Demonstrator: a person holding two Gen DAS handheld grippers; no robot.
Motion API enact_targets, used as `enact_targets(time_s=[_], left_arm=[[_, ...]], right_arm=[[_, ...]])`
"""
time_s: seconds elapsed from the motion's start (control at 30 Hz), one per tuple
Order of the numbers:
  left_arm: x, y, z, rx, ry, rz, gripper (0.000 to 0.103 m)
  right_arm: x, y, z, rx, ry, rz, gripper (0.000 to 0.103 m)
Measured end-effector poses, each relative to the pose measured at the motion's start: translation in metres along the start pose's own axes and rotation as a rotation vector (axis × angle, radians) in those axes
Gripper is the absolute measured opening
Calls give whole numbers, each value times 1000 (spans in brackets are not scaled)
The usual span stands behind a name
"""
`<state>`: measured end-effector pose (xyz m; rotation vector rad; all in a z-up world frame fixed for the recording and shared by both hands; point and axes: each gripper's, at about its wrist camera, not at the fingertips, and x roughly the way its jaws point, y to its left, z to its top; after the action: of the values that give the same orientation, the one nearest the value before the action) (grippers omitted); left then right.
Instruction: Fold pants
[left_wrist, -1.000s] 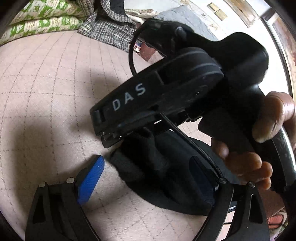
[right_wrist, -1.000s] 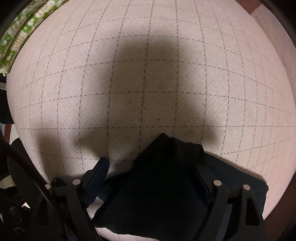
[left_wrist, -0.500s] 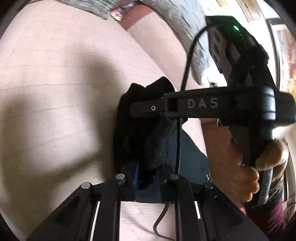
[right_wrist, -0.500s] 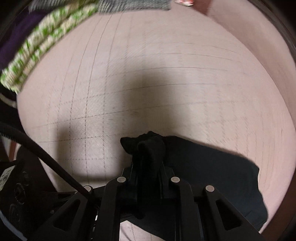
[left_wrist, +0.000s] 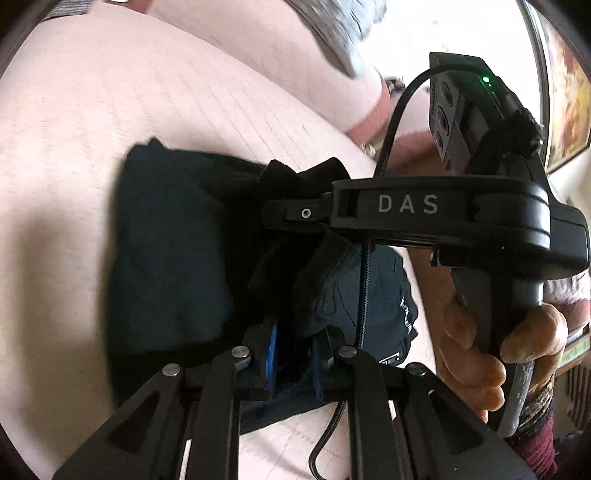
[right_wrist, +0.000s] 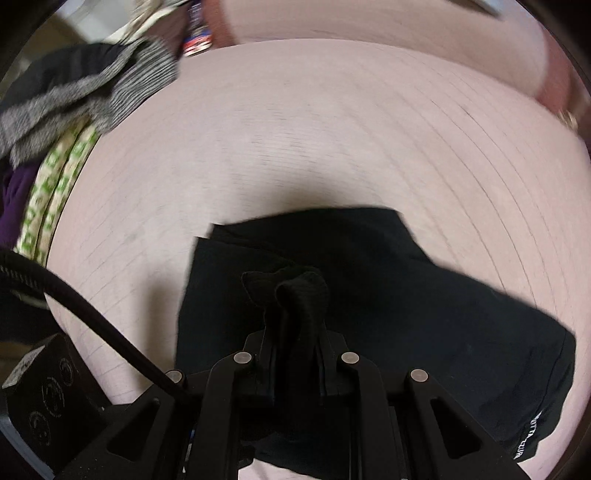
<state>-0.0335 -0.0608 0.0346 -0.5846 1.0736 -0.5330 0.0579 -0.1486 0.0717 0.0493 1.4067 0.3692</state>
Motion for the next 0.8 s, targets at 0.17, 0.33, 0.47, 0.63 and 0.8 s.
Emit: enact_targets(time_s=[0.17,0.33,0.47,0.63,0.8], left_arm=[[16,2,9,29,55,29,26],[-15,-4,-1,103,92,3,58],[-49,3,-4,150,70,-9,63],[-48,45,10,71,16,98,64],[-32,56,16,34,19,140,64]], right_arm=[[1,-53,-11,93,-18,27,34],[-17,-97,-30,231,-133,14,58],[-56,-120,-46,302,-269,-115,57],[-76,-95,-57,323,-371,246,54],[-28,-67,-62,357,-284,532,52]])
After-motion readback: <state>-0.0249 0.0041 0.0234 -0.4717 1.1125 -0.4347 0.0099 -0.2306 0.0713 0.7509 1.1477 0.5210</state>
